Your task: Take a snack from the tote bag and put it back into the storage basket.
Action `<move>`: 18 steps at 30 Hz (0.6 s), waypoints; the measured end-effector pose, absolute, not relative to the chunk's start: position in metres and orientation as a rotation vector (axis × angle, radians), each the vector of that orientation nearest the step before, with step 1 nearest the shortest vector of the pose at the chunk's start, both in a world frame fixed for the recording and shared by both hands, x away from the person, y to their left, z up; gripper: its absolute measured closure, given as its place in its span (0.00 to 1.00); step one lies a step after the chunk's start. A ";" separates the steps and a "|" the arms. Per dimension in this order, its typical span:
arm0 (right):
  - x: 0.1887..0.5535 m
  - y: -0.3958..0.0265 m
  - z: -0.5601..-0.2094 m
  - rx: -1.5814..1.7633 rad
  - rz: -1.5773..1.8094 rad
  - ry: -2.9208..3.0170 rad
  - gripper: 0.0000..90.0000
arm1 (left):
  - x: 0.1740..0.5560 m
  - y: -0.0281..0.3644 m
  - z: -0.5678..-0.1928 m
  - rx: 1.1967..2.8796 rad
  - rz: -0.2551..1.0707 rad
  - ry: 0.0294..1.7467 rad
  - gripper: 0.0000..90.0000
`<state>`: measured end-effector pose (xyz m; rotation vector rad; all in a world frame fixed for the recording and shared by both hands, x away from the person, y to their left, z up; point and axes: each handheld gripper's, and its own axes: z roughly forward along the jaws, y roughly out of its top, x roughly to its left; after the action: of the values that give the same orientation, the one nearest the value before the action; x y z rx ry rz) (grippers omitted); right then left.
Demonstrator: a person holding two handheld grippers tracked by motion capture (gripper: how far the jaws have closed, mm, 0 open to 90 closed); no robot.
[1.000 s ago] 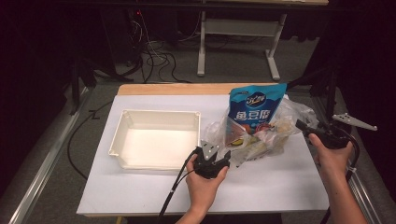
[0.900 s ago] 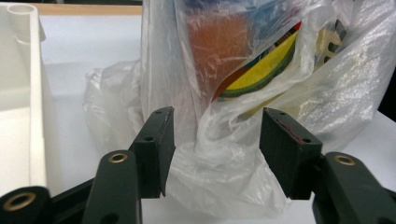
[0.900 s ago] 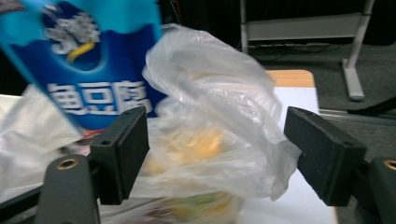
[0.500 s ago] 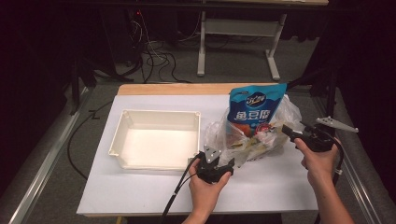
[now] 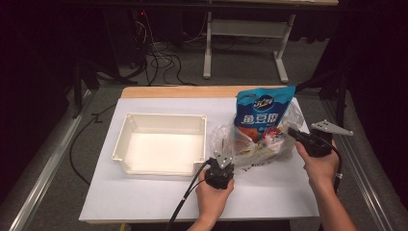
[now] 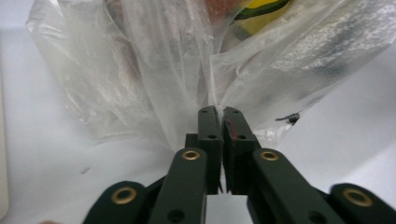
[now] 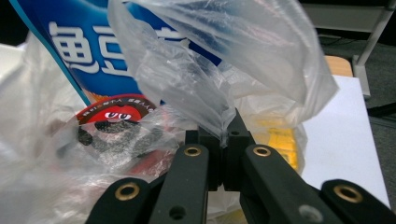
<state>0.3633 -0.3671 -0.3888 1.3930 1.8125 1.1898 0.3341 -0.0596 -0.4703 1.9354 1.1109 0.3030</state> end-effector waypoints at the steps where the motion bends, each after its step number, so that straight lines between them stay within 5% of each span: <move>1: 0.360 -0.369 -0.388 1.399 1.198 1.805 1.00 | 0.335 -0.058 -0.470 1.936 0.293 1.108 0.98; 18: 0.341 -0.414 -0.425 1.559 1.076 1.745 1.00 | 0.336 -0.056 -0.476 1.952 0.239 1.081 1.00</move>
<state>0.3413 -0.4140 -0.4246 1.5593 1.7447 1.0762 0.3357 -0.0565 -0.4756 1.9517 1.0806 0.2392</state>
